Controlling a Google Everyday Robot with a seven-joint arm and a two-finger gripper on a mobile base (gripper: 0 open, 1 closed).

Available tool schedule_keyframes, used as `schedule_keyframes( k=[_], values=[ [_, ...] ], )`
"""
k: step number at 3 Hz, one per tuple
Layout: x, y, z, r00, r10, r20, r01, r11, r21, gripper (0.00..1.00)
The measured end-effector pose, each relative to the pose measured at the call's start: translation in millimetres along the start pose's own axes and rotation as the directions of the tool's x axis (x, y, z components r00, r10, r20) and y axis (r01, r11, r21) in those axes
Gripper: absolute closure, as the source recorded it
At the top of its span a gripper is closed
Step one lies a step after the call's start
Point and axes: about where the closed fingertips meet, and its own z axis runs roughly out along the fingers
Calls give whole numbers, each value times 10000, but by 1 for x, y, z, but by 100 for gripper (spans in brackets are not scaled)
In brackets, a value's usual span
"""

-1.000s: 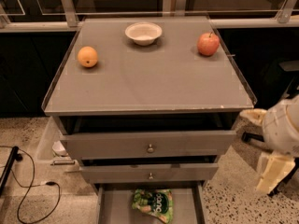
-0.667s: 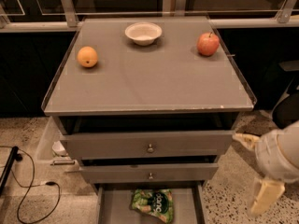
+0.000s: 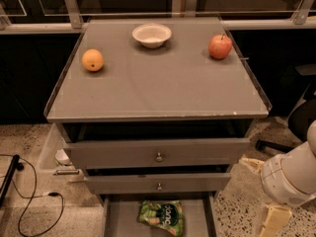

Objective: Pick green rice chip bag from bottom drawer and place on counter

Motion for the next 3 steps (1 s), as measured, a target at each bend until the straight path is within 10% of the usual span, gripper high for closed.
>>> schedule_keyframes(
  k=[3],
  values=[
    [54, -10, 151, 9917, 872, 943, -813, 9946, -644, 0]
  ],
)
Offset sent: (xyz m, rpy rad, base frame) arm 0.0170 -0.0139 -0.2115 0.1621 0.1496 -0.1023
